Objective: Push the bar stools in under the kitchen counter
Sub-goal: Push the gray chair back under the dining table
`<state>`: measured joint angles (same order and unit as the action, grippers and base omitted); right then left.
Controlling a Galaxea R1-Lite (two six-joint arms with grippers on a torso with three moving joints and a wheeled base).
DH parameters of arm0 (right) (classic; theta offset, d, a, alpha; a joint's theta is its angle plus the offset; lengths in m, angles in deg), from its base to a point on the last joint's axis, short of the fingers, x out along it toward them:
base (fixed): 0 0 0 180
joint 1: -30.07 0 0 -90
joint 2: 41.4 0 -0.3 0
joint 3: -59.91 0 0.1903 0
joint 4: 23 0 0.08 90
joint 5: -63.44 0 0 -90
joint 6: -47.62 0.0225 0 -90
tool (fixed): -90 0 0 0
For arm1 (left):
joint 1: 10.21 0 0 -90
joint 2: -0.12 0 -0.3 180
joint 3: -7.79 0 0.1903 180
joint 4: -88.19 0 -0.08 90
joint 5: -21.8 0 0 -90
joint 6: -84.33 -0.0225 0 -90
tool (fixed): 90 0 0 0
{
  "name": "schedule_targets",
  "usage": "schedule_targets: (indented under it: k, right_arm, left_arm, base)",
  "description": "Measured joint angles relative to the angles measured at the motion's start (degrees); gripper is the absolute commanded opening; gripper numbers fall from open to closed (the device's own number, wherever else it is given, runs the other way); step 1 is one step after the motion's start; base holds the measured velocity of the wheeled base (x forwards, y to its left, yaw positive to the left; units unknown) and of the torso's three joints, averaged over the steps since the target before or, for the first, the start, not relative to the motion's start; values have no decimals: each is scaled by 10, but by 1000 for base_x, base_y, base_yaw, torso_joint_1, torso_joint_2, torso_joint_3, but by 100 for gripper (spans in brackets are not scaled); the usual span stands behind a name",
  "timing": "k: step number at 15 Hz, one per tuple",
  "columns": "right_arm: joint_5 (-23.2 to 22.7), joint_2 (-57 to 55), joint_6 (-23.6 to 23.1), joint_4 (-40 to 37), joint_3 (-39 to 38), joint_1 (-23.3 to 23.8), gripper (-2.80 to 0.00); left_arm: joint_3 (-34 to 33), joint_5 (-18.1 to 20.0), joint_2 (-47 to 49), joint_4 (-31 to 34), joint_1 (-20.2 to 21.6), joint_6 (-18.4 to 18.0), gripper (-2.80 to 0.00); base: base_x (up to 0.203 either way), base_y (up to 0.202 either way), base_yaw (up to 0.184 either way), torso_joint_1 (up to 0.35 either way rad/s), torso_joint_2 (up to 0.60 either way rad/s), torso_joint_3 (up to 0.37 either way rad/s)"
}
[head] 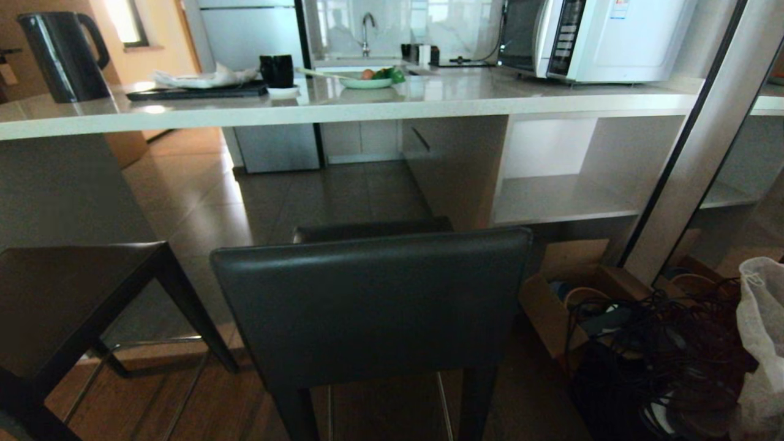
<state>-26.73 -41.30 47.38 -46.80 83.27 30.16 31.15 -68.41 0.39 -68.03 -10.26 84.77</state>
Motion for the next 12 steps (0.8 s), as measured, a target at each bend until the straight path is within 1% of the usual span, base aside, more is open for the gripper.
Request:
schedule_targets:
  k: [12]
  right_arm:
    - [0, 0, 0, 0, 0, 0, -280]
  left_arm:
    - [0, 0, 0, 0, 0, -1, -280]
  base:
    - [0, 0, 0, 0, 0, 0]
